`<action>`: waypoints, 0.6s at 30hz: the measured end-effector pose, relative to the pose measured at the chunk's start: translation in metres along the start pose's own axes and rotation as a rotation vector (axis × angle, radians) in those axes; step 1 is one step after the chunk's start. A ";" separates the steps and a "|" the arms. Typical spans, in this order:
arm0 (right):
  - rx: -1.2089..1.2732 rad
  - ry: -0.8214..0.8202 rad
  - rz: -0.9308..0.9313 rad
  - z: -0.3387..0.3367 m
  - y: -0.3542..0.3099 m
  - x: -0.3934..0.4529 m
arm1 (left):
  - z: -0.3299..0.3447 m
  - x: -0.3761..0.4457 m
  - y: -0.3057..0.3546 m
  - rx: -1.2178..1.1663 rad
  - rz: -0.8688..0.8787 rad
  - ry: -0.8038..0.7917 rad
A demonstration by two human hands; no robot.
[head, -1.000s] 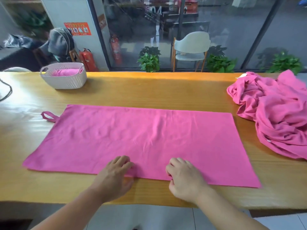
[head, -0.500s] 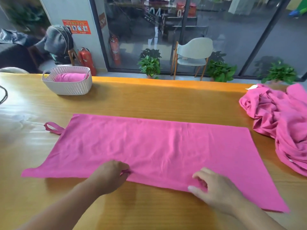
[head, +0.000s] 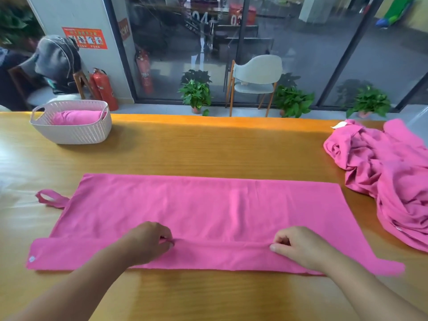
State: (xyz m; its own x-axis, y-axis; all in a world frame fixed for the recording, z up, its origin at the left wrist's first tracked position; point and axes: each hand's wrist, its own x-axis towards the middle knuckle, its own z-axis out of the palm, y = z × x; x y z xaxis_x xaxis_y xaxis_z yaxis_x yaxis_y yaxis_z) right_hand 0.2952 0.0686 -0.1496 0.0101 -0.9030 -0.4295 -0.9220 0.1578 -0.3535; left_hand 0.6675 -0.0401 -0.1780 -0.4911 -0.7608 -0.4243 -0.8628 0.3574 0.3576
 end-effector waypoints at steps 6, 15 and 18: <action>0.097 0.046 -0.003 -0.031 0.014 0.024 | -0.037 0.011 -0.005 -0.002 -0.023 0.025; 0.083 0.167 -0.043 -0.095 0.027 0.167 | -0.085 0.116 -0.024 0.006 -0.169 0.314; 0.101 0.156 0.018 -0.069 0.042 0.193 | -0.055 0.138 -0.039 0.008 -0.117 0.409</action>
State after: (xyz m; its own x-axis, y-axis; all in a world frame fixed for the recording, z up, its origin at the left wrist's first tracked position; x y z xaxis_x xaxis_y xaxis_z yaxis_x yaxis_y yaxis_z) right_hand 0.2318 -0.1272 -0.1899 -0.0733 -0.9494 -0.3054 -0.8780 0.2067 -0.4318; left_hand 0.6400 -0.1884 -0.2045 -0.3032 -0.9481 -0.0962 -0.9115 0.2591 0.3193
